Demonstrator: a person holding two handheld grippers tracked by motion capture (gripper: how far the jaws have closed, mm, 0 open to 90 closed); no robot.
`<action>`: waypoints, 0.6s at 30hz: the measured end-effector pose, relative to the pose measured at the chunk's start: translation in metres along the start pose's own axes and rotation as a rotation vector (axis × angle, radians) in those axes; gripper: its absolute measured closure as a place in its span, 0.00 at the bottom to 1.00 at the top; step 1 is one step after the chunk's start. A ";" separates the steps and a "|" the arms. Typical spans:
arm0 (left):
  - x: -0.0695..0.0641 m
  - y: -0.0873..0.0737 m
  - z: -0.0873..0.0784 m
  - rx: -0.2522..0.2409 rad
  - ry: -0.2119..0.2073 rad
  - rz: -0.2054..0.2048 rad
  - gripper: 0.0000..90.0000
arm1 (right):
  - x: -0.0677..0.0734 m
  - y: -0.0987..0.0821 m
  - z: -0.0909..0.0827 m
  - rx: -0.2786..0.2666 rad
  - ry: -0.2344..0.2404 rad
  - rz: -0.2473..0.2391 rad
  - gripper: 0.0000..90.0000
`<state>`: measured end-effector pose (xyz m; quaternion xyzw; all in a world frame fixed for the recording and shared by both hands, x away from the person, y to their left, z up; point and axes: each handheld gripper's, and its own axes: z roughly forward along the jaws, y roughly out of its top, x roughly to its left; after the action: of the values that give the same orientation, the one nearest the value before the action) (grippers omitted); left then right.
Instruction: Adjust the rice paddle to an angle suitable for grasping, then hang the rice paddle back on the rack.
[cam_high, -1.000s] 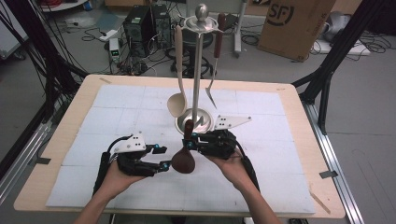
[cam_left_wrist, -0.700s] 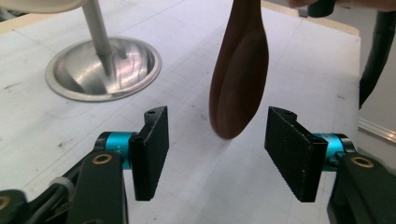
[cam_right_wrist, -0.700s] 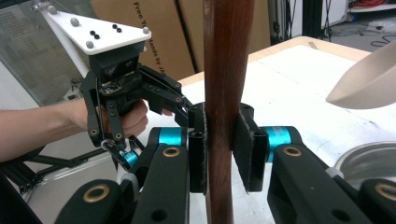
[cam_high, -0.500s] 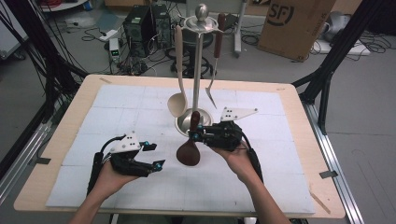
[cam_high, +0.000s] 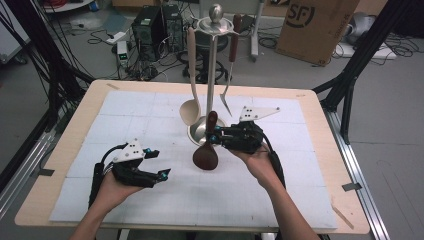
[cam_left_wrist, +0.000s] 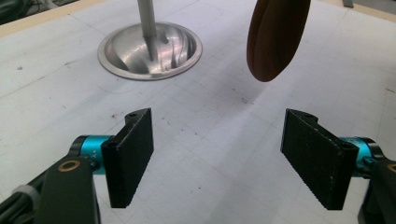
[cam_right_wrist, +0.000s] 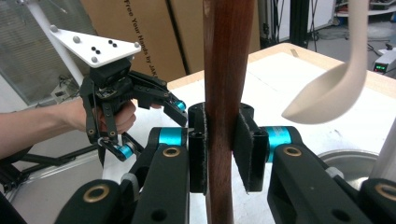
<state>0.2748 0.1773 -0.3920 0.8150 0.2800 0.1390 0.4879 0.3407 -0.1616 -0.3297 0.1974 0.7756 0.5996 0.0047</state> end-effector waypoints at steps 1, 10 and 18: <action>0.000 0.000 0.000 0.000 0.001 -0.001 0.28 | 0.000 0.002 0.000 0.003 0.002 -0.004 0.85; 0.005 -0.002 -0.004 -0.011 0.023 -0.015 0.24 | -0.002 0.017 0.000 0.009 0.008 -0.022 0.85; 0.008 -0.003 -0.006 -0.013 0.042 -0.032 0.20 | -0.002 0.025 0.000 0.016 0.008 -0.029 0.85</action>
<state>0.2775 0.1872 -0.3925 0.8041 0.3021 0.1504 0.4894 0.3503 -0.1567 -0.3069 0.1837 0.7831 0.5941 0.0086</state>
